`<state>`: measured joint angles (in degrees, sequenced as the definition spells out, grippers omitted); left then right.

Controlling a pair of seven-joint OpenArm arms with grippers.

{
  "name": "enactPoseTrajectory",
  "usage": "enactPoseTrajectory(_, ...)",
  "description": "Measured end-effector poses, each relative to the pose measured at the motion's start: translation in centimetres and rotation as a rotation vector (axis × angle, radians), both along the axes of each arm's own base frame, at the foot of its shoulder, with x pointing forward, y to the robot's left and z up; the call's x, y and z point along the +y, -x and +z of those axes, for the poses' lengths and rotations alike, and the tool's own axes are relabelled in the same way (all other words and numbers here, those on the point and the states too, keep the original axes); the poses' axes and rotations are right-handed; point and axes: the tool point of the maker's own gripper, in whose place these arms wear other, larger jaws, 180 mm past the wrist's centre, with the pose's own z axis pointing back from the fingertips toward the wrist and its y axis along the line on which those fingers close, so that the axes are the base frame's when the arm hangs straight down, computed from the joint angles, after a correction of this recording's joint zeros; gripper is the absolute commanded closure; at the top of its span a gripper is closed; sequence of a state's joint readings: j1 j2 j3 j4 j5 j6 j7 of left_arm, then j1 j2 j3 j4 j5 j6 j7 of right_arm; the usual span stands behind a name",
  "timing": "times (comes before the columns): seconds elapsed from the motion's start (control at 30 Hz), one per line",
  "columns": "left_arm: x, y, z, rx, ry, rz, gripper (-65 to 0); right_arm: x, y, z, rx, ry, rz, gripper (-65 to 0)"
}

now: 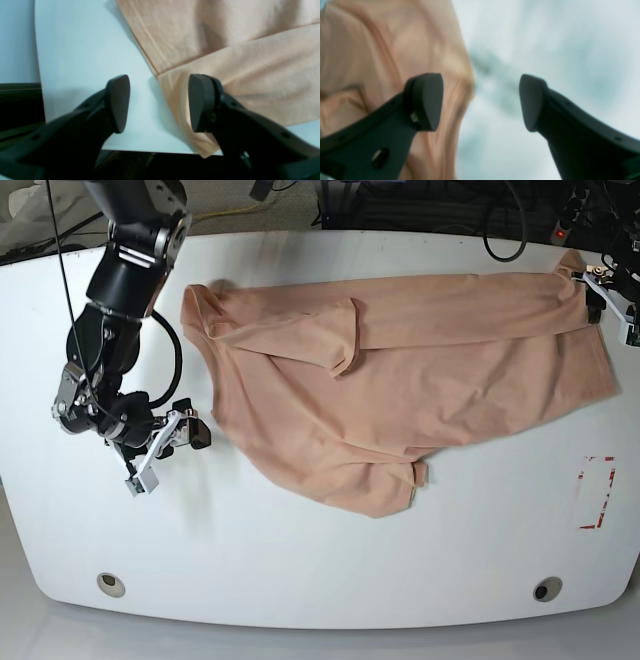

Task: Fold the T-shirt properly
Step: 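Lower both grippers onto the shirt's side edges and pinch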

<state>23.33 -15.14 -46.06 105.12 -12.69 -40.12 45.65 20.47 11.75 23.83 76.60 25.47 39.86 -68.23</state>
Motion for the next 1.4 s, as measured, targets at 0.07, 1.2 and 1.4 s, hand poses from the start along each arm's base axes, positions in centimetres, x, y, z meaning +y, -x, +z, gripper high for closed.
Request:
enactPoseTrajectory(0.07, 0.0, 0.1, -0.1, 0.004, 0.000, 0.001, -34.2, 0.1, -1.2, -0.4, 0.006, -0.001, -0.003, -45.8)
enactPoseTrajectory(1.2, 7.3, -5.1, -1.4, -0.089, 0.077, 0.337, -47.4, 14.0, -2.3, -6.4, 0.066, -0.167, 0.194, -7.5)
enactPoseTrajectory(1.4, 7.1, -6.4, -4.5, -0.054, 0.198, 0.384, -47.2, 13.8, -2.4, -6.4, 0.066, -0.162, 0.193, -8.1)
